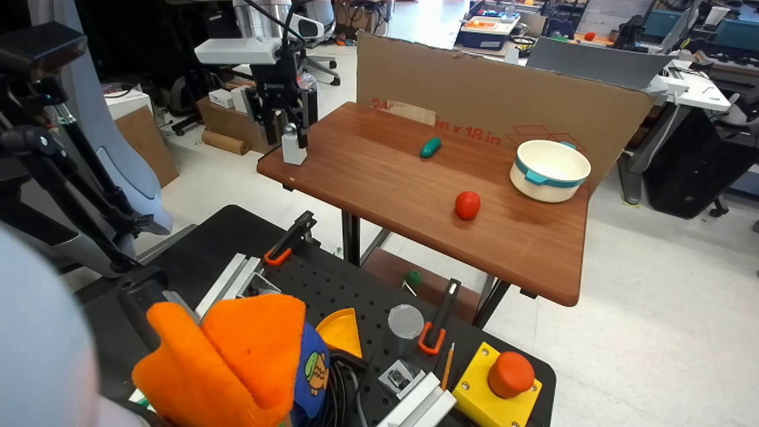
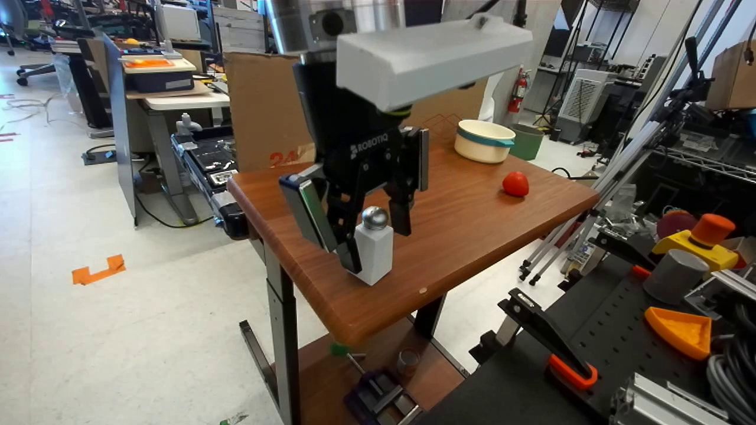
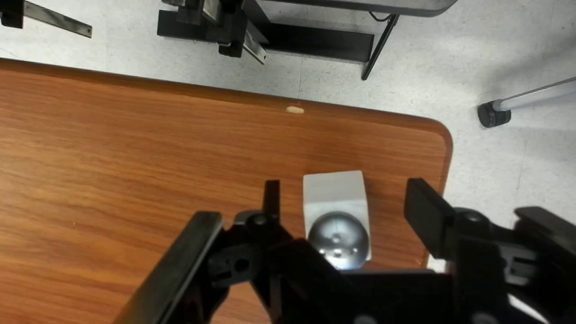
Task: Pick up the saltcellar from the table and put it in the pot
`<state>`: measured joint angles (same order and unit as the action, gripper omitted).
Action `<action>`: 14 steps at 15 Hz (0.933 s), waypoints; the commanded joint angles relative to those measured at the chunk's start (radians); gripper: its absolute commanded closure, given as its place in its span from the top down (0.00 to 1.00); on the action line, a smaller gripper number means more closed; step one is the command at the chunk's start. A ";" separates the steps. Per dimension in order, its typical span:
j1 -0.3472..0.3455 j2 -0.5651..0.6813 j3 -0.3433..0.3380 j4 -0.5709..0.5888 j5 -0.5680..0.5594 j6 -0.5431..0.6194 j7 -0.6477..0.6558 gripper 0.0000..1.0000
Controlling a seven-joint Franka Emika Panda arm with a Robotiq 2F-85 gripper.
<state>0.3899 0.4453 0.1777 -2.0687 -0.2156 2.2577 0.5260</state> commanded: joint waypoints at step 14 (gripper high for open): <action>-0.129 -0.228 -0.155 0.089 -0.153 -0.179 0.030 0.19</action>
<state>0.3411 0.2675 0.0215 -2.0411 -0.4385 2.1571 0.6469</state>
